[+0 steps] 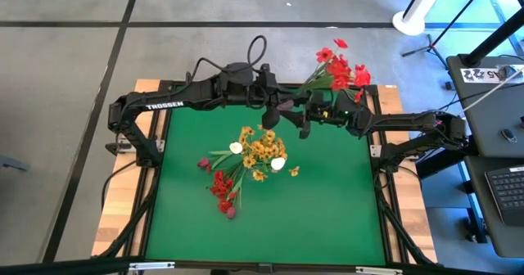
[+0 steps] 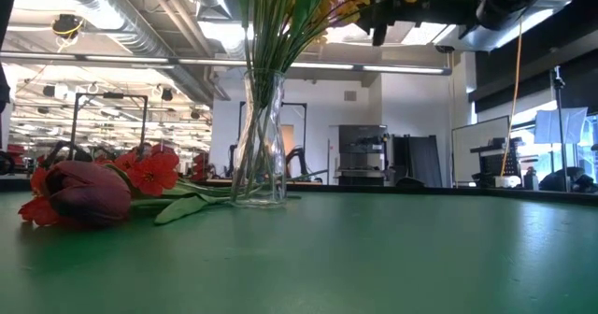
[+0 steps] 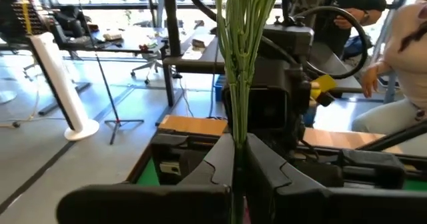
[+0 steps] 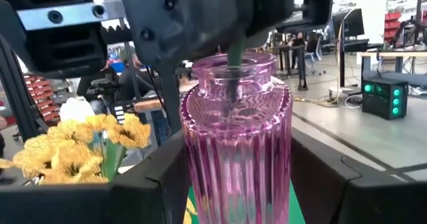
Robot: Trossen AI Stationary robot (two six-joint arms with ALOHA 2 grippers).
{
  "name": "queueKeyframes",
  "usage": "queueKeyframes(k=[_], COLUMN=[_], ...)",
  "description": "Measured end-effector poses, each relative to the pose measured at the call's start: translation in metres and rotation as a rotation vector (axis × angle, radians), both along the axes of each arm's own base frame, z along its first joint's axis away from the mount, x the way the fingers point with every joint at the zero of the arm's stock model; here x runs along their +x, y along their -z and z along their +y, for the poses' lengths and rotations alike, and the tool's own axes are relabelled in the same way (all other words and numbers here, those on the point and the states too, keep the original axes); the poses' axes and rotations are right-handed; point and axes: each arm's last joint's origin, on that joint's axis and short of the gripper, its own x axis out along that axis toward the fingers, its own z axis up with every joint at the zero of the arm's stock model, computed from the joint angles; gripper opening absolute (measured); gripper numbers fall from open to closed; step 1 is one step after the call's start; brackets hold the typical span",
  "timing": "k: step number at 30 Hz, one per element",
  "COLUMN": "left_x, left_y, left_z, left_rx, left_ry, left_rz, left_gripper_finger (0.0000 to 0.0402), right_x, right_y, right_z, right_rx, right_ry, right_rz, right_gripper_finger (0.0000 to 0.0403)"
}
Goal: Sort flowers into vase by color
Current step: Adjust the violet vase
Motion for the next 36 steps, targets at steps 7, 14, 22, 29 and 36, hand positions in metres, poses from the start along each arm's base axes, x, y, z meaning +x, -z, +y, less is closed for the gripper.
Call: queueKeyframes(k=[7,14,22,29,36], left_x=[0.002,-0.006,-0.03,-0.03,-0.03], left_y=[-0.005,0.0,0.025,0.031,0.032], left_z=[-0.011,-0.016,-0.009,-0.006,-0.007], left_rx=[0.045,0.066,-0.007,-0.049,-0.046], left_ry=[-0.021,-0.045,-0.02,-0.016,-0.008], left_rz=[-0.037,-0.084,-0.253,-0.254,-0.239], left_gripper_finger=[0.0008,0.0008,0.0008,0.0063,0.0133], right_x=[-0.001,-0.003,-0.004,-0.003,-0.003], right_y=[-0.004,-0.006,-0.008,-0.006,-0.004], right_z=[0.0,0.001,0.001,0.0,0.0], right_rx=[-0.011,-0.015,-0.022,-0.015,-0.021], right_ry=[-0.001,-0.001,-0.005,0.013,0.035], right_rz=[-0.036,-0.047,-0.066,-0.049,-0.031], right_gripper_finger=[0.0204,0.0204,0.0201,0.0201,0.0201])
